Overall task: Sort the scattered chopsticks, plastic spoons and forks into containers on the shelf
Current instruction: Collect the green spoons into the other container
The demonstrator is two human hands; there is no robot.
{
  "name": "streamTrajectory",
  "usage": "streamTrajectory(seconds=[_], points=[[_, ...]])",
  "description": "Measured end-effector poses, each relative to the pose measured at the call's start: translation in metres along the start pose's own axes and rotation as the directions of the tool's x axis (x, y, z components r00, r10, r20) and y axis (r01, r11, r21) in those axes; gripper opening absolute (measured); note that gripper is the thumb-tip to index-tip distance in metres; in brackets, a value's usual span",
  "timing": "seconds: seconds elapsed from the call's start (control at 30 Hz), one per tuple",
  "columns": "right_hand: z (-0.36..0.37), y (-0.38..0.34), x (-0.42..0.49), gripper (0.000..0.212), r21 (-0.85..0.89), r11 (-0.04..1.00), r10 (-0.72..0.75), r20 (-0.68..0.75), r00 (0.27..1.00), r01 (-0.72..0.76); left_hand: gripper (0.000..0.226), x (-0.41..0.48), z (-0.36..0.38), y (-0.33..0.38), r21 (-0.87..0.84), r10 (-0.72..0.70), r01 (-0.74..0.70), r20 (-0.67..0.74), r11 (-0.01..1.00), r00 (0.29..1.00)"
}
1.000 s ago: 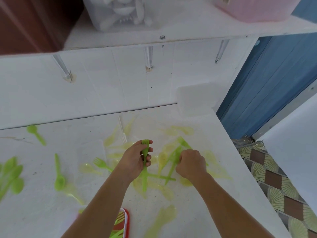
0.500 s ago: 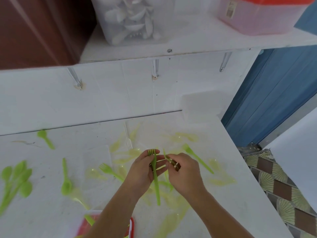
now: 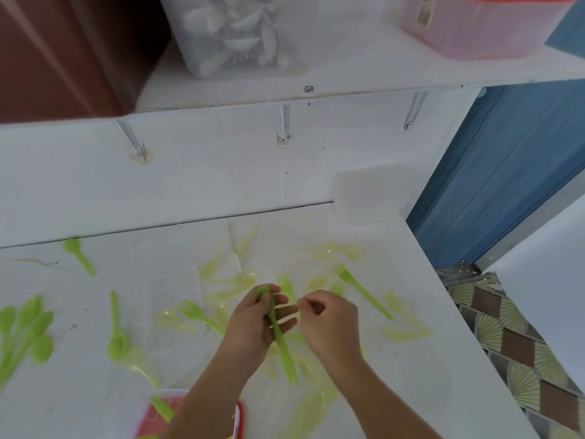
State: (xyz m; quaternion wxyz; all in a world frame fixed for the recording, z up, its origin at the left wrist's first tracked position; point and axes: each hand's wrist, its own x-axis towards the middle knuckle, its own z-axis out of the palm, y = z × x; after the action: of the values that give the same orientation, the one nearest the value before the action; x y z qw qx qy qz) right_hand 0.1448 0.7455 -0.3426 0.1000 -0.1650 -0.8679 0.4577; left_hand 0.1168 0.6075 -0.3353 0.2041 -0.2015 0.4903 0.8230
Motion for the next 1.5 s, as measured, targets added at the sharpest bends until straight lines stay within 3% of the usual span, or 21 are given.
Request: streamTrajectory(seconds=[0.03,0.1,0.17,0.33,0.43,0.5,0.57,0.63,0.77,0.9,1.03,1.13,1.2,1.3,1.37,1.4,1.47,1.5], points=[[-0.004,0.010,0.013,0.006,-0.098,0.994,0.054,-0.026,0.998,-0.056,0.024,0.004,-0.004,0.003,0.008,0.015,-0.015,-0.027,1.000,1.000],[-0.011,0.030,0.036,0.031,-0.380,0.916,0.149,0.021,0.989,-0.129,0.023,0.011,-0.012,0.009,0.026,0.043,-0.041,-0.061,0.999,0.997],[-0.014,0.042,0.054,0.039,-0.524,0.840,0.205,0.073,0.976,-0.137,0.023,0.018,-0.018,0.013,0.054,0.046,-0.042,-0.073,0.998,0.996],[-0.007,0.047,0.066,0.011,-0.474,0.867,0.217,0.084,0.973,-0.153,0.027,0.030,-0.012,0.020,0.088,-0.069,0.069,-0.008,0.994,0.998],[-0.009,0.052,0.066,0.012,-0.405,0.905,0.175,0.071,0.982,-0.132,0.029,0.031,-0.007,0.019,0.104,-0.089,0.088,0.003,0.991,0.996],[-0.011,0.054,0.064,0.003,-0.448,0.890,0.141,0.103,0.985,-0.081,0.028,0.031,-0.006,0.018,0.110,-0.087,0.086,0.000,0.990,0.996],[-0.008,0.054,0.062,0.028,-0.554,0.832,0.149,0.154,0.977,-0.040,0.028,0.032,-0.007,0.017,0.112,-0.088,0.088,-0.006,0.990,0.996],[-0.003,0.054,0.059,0.034,-0.584,0.811,0.166,0.165,0.972,-0.039,0.028,0.032,-0.006,0.016,0.126,-0.093,0.093,-0.013,0.988,0.996],[-0.003,0.056,0.059,0.009,-0.425,0.904,0.102,0.127,0.987,-0.039,0.029,0.031,-0.003,0.018,0.150,-0.090,0.087,0.012,0.985,0.996],[-0.021,0.044,0.054,0.023,-0.109,0.992,-0.060,0.097,0.993,0.071,0.030,0.030,-0.003,0.019,0.184,-0.077,0.065,0.062,0.981,0.995],[-0.017,0.006,0.041,0.021,0.154,0.975,-0.192,0.195,0.962,0.163,0.029,0.025,0.000,0.006,0.193,-0.130,0.097,0.168,0.976,0.977],[0.001,0.000,0.034,0.027,0.165,0.956,-0.272,0.174,0.947,0.244,0.031,0.016,0.010,0.001,0.084,-0.146,0.129,0.240,0.988,0.960],[0.010,0.004,0.032,0.030,0.125,0.946,-0.314,0.139,0.939,0.298,0.036,0.015,0.012,-0.001,0.016,-0.186,0.187,0.206,0.982,0.961],[0.001,0.020,0.047,0.026,0.135,0.962,-0.239,-0.011,0.971,0.239,0.042,0.020,0.005,-0.001,0.041,-0.219,0.216,0.157,0.976,0.963],[-0.016,0.042,0.072,0.026,-0.005,0.999,-0.052,-0.112,0.992,0.052,0.034,0.022,-0.003,0.004,0.025,-0.200,0.199,0.157,0.980,0.967],[-0.025,0.056,0.083,0.030,-0.192,0.979,0.054,-0.064,0.996,-0.066,0.030,0.023,-0.007,0.007,0.018,-0.175,0.175,0.147,0.984,0.973],[-0.036,0.073,0.094,0.030,-0.562,0.819,0.183,0.073,0.980,-0.111,0.026,0.023,-0.016,0.013,0.026,-0.106,0.104,0.102,0.994,0.989],[-0.036,0.077,0.097,0.026,-0.631,0.773,0.178,0.114,0.977,-0.068,0.026,0.023,-0.019,0.016,0.029,-0.078,0.076,0.083,0.997,0.993]])
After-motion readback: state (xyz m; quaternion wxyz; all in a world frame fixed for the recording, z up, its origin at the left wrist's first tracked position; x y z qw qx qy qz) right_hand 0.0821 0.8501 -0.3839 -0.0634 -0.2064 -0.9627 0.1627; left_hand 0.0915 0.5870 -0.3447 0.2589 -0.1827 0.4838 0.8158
